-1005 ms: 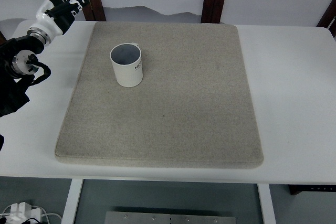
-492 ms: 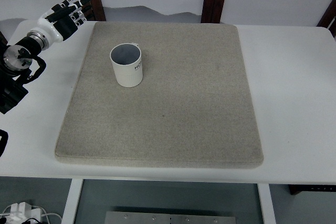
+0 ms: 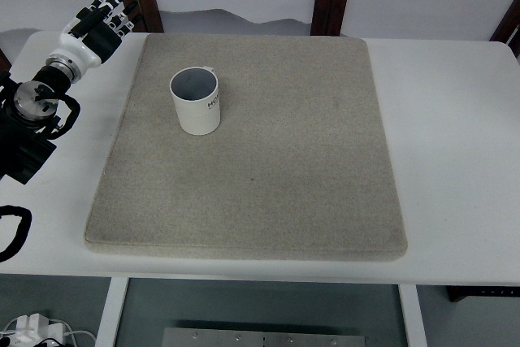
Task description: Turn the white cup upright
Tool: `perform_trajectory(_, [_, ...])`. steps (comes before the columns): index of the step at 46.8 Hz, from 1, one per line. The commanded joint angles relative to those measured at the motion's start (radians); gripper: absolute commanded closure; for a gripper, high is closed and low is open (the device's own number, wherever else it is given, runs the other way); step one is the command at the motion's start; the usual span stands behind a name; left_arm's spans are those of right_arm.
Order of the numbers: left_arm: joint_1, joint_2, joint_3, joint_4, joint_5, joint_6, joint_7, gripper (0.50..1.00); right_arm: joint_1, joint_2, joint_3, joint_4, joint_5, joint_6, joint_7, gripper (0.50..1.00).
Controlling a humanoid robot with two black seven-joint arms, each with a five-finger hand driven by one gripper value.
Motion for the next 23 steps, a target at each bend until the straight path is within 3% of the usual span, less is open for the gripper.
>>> perform_trajectory(1, [0.002, -0.008, -0.001, 0.000, 0.001, 0.000, -0.012, 0.501, 0.000, 0.000, 0.000, 0.000, 0.000, 0.000, 0.000, 0.548])
perform_trajectory(23, [0.005, -0.067, -0.018, 0.008, -0.024, 0.012, -0.078, 0.504, 0.000, 0.000, 0.005, 0.000, 0.002, 0.002, 0.000, 0.548])
